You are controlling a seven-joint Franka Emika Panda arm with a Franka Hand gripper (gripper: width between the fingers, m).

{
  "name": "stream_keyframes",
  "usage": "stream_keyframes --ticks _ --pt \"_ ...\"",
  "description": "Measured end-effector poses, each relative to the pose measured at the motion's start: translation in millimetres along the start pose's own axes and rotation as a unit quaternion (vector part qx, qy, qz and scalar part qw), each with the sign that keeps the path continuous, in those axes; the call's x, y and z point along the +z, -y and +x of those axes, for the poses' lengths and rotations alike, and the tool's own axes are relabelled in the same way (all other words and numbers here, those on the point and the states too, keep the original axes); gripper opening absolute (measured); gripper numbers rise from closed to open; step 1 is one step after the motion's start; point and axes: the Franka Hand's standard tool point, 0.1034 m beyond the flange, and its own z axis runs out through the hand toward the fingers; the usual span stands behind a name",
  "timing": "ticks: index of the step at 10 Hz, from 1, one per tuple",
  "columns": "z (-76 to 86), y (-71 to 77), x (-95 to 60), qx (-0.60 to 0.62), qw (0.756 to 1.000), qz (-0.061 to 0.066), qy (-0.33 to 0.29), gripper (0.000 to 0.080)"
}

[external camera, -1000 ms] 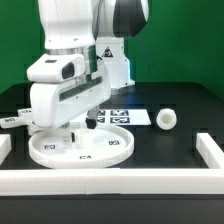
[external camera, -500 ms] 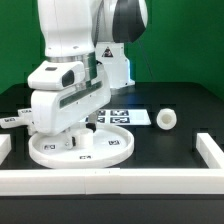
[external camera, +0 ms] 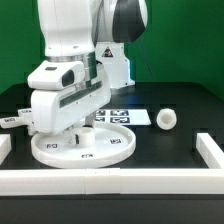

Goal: Assemble round table

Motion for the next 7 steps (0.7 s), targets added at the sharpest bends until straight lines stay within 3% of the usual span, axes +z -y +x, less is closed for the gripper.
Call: stream_keyframes --ticks 3,7 --pt "3.6 1.3 0.4 0.006 1.000 0.000 0.000 0.0407" --pt "62.2 12.8 4.3 -0.023 1.000 -0.001 -0.011 0.0409"
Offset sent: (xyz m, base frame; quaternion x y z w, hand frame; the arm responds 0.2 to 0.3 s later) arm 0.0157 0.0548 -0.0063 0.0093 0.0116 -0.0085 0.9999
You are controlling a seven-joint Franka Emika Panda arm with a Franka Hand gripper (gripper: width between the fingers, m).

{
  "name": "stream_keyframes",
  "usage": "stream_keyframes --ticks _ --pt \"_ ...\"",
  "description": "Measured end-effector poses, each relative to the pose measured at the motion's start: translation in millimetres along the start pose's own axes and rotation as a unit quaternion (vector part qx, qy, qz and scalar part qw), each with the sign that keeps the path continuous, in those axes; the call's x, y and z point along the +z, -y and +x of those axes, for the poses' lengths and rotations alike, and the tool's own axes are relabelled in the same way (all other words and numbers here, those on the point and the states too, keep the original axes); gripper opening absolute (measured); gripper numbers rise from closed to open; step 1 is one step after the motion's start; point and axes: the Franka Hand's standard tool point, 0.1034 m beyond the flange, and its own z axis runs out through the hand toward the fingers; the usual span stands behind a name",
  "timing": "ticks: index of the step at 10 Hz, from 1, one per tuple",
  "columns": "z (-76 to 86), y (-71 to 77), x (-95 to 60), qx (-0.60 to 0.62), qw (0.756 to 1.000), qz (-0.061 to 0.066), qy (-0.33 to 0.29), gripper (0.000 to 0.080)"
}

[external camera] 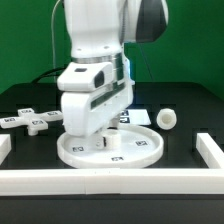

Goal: Assemble round table

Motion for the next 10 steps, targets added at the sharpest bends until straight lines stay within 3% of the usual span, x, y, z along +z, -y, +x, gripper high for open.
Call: stream_keyframes --ticks 3,5,10 --pt "44.4 0.7 3.4 -0.016 1.000 -0.007 -0.008 0.0409" --pt "61.9 -0.6 4.6 -0.014 1.000 -0.010 -0.015 0.0409" --pt "63.4 -2.7 3.7 0.003 1.000 -0.010 -0.014 0.0409"
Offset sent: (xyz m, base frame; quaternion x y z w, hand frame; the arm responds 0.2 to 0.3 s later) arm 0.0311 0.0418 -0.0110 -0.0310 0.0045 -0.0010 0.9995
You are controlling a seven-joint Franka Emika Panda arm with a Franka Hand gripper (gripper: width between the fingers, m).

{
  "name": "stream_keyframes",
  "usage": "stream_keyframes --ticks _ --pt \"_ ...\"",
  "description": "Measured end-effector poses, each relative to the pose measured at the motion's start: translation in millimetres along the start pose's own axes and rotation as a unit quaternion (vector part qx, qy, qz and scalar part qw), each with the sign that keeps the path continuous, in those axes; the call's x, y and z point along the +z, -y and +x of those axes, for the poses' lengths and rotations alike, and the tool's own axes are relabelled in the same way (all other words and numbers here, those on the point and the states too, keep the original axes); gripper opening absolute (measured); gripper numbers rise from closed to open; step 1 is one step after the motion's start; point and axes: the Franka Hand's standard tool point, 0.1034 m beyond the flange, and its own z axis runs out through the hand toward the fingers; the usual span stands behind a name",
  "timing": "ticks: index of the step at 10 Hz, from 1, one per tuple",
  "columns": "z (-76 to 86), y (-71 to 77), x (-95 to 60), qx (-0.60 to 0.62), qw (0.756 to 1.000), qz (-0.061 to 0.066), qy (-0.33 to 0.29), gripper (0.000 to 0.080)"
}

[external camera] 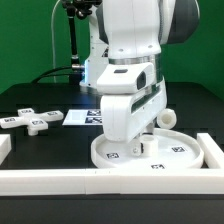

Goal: Assemble round table

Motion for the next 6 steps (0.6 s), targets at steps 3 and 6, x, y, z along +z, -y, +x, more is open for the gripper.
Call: stream_keyframes --ticks 3,6 --pt "-0.3 0.1 0.3 0.000 1.000 0.000 0.000 0.0628" --pt "-12.6 11.7 -17.1 0.044 0.999 -0.011 0.002 0.0645"
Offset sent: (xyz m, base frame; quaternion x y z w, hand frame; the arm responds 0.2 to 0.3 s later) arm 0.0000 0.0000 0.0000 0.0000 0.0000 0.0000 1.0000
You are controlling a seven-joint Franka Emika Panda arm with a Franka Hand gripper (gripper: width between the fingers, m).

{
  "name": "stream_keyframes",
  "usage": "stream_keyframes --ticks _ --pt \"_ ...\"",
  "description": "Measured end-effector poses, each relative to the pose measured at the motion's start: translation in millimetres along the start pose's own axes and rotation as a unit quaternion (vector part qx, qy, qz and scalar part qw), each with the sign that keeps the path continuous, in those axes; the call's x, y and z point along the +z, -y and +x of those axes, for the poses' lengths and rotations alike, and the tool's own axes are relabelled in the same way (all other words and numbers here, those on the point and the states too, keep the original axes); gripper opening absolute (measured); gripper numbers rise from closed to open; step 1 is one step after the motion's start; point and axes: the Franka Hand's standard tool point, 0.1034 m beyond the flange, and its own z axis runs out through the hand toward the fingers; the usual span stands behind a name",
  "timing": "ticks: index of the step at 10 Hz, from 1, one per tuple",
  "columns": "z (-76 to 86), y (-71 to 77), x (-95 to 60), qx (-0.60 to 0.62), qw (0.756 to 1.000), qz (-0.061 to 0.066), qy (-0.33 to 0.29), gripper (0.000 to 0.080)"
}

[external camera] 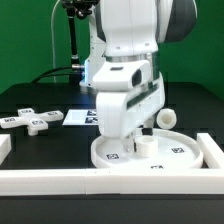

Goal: Assemble round table

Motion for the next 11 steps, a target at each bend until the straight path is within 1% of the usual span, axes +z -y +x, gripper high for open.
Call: stream_keyframes --ticks 1,3,4,5,7,8,10,11 --pt "-5.5 9.7 -10.1 0.037 0.999 -0.005 0.000 0.0649" --pt "-6.6 33.1 -25.7 0.119 0.993 -0.007 0.004 0.0649" --pt "-5.3 46.8 -28.2 0.161 0.987 -0.005 0.007 0.0649" --pt "-6.1 54.9 -25.5 0.157 0.987 -0.006 0.006 0.0649" --pt "-6.6 53.3 -25.2 0.160 0.987 -0.005 0.006 0.0649" --pt "-6.2 53.9 -25.0 0.185 0.983 -0.005 0.006 0.0649" --pt "-5.9 54.8 -24.7 0.258 0.966 -0.003 0.004 0.0649" --pt "-7.4 60.1 -24.6 0.345 0.939 0.001 0.003 0.0649"
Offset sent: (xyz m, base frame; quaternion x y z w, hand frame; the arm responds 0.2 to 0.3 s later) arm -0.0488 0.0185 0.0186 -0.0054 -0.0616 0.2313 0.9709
